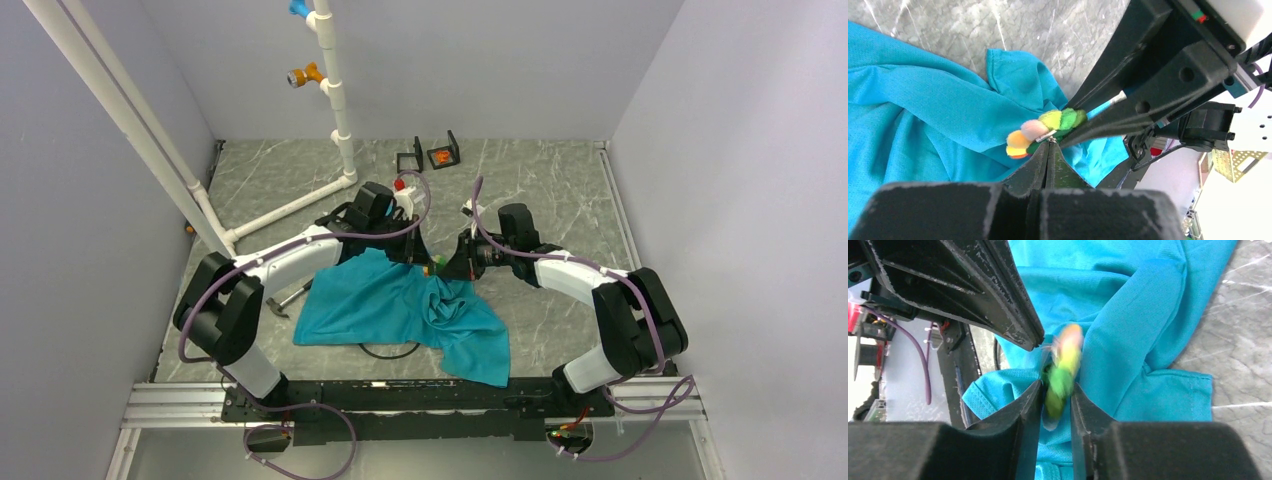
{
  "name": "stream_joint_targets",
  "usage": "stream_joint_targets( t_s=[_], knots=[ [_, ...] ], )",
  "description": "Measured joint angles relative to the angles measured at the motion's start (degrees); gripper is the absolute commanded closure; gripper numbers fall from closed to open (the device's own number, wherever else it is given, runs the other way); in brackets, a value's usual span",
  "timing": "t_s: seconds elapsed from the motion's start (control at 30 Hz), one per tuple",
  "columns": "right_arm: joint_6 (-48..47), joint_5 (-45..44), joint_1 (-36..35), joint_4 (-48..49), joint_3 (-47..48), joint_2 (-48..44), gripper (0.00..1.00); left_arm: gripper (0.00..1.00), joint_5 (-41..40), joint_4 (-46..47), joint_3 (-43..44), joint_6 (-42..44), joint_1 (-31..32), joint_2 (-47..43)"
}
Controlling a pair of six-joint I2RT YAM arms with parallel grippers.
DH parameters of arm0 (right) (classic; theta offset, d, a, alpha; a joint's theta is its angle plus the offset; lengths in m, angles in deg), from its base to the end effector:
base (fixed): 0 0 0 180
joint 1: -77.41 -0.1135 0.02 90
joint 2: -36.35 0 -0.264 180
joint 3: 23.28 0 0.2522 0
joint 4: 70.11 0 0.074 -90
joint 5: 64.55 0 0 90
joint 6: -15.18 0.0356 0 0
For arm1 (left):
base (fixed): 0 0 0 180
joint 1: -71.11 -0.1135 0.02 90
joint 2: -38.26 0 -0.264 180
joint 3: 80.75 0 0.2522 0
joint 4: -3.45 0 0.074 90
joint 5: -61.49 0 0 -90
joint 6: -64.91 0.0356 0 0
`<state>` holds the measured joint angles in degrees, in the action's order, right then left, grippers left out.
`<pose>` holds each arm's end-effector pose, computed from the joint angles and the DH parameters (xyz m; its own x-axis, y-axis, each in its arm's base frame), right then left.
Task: Remove the brooch from the garment
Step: Remove the brooch from the clothes.
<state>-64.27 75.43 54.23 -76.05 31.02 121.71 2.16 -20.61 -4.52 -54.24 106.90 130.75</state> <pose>0.2578 0.1400 0.1882 -0.6932 -0.1687 -0.7008 -0.7003 0.3878 0.5993 0.2760 -0.2214 0.2389 -0.8571 0.1014 -0.5051 0.4592 0.5950 -0.6596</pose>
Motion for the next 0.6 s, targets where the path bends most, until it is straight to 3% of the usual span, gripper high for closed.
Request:
stream_joint_targets(
  t_s=[0.17,0.23,0.3,0.4,0.6],
  knots=[
    [1.90,1.57,-0.28,0.48,0.00,0.00,0.72,1.00,-0.02,2.75,-0.68,-0.02,-0.28,-0.28],
    [2.38,1.73,-0.33,0.72,0.00,0.00,0.89,1.00,-0.04,3.48,-1.18,0.00,-0.42,-0.52],
    [2.84,1.97,-0.33,1.20,0.00,0.00,1.00,0.87,0.00,3.61,-1.38,0.02,-0.42,-0.57],
    [3.32,2.12,-0.33,1.38,0.00,0.02,1.00,0.71,0.37,3.58,-1.42,0.96,-0.61,-0.76],
    [3.43,1.51,-0.17,1.40,0.00,-0.04,1.00,0.67,0.98,1.07,-2.78,2.49,-1.25,-3.23]
  ],
)
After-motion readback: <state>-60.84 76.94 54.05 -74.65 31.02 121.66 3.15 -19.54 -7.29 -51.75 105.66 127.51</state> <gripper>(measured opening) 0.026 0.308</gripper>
